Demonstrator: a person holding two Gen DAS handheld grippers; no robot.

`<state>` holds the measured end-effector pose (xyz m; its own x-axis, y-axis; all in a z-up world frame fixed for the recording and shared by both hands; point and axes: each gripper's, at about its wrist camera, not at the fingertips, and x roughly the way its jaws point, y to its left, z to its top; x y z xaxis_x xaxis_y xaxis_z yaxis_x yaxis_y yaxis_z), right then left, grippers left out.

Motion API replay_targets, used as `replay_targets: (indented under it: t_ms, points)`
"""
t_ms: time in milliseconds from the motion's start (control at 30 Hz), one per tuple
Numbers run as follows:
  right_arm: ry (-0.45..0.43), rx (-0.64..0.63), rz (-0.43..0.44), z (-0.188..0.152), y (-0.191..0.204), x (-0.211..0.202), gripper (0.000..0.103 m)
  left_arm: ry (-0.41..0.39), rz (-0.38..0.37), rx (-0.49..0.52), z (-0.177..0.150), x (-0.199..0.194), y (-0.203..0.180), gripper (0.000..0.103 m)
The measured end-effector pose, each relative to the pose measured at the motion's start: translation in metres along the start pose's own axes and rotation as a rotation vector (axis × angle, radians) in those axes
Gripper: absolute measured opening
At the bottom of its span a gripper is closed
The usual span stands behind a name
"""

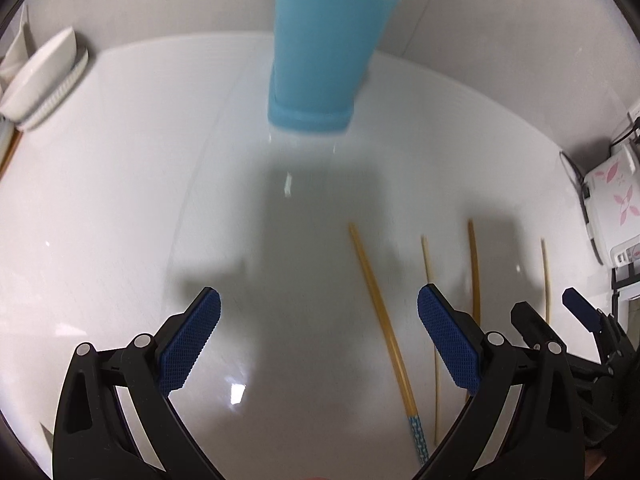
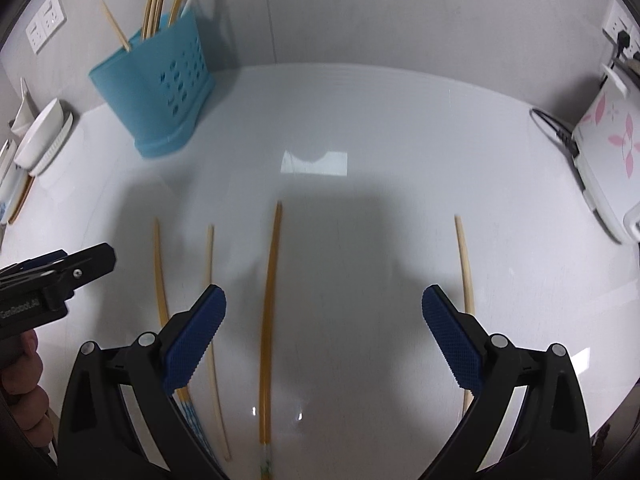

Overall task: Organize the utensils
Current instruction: 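Move both tools back to the chopstick row and close each on a chopstick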

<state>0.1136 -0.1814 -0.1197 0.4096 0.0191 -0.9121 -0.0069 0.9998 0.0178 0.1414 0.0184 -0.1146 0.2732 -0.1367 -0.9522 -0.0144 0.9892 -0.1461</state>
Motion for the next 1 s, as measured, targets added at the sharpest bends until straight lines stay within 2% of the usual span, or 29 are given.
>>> replay_targets:
  t_ms: [233, 467, 633, 833, 900, 1000]
  points:
    - [0.042, -0.011, -0.009, -0.024, 0.001, 0.000, 0.094, 0.066, 0.024, -0.002, -0.018, 0.013, -0.007, 0.097]
    - [0.087, -0.027, 0.001, -0.041, 0.002, 0.004, 0.086, 0.138, 0.029, -0.018, -0.029, 0.027, -0.004, 0.096]
    - [0.118, -0.048, 0.006, -0.050, 0.008, 0.008, 0.078, 0.156, 0.051, -0.014, -0.025, 0.032, -0.007, 0.095]
    - [0.143, -0.060, 0.018, -0.052, 0.012, 0.013, 0.065, 0.188, 0.148, 0.043, -0.024, 0.042, -0.013, 0.086]
    - [0.154, -0.068, 0.018, -0.051, 0.014, 0.016, 0.059, 0.195, 0.154, 0.052, -0.023, 0.042, -0.013, 0.084]
    - [0.161, -0.080, 0.019, -0.050, 0.018, 0.017, 0.051, 0.199, 0.154, 0.061, -0.020, 0.040, -0.013, 0.072]
